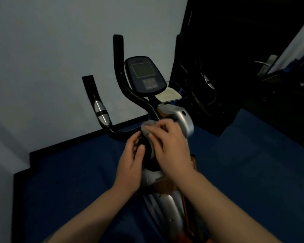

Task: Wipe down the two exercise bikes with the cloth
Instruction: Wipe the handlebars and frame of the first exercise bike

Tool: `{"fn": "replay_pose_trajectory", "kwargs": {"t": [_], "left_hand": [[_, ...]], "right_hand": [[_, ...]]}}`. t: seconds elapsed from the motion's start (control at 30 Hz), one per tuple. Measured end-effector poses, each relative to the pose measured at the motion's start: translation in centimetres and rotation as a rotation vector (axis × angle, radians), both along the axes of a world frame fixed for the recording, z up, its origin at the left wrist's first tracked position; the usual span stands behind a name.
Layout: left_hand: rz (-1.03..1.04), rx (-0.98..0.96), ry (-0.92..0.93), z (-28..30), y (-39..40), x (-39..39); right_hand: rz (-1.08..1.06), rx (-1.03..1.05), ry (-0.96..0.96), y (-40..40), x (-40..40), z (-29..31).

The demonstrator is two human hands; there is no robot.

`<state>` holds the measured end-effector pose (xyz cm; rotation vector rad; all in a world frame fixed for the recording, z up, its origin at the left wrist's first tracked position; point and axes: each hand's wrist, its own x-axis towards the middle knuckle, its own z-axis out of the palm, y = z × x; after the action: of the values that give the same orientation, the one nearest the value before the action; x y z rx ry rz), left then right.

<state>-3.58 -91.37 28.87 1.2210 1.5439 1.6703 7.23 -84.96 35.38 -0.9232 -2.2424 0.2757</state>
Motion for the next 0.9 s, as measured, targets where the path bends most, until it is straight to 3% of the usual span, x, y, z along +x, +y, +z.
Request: {"fn": "replay_pose_trajectory", "kwargs": {"t": [0.1, 0.17, 0.33, 0.47, 0.63, 0.7, 0.8, 0.9], "left_hand": [[0.024, -0.012, -0.029, 0.0, -0.4, 0.1], [0.069, -0.029, -0.018, -0.3, -0.8, 0.0], [0.116, -0.05, -0.007, -0.1, -1.2, 0.4], [0.206, -0.065, 0.01, 0.9, -0.5, 0.6], [0.236, -0.106, 0.057, 2.4, 1.0, 0.3], [0.218, -0.147, 0.131, 2.8, 1.7, 0.5], [0.213, -0.189, 0.236, 2.7, 2.3, 1.0], [0.247, -0.173, 0.249, 2.3, 2.2, 1.3]], "right_hand": [[0.056, 0.069, -0.301, 1.8, -1.3, 0.7], [0.1, 0.08, -0.377, 2.5, -0.6, -0.2], [0.138, -0.06, -0.223, 3.9, 2.4, -1.2], [0.141, -0.132, -0.27, 3.9, -0.6, -0.9], [0.049, -0.149, -0.234, 3.5, 2.7, -2.4], [0.041, -0.242, -0.271, 4.0, 2.7, -2.4], [0.063, -0.443, -0.175, 4.4, 1.3, -1.6], [0.014, -0.37, -0.092, 2.8, 2.5, -2.3]]}}
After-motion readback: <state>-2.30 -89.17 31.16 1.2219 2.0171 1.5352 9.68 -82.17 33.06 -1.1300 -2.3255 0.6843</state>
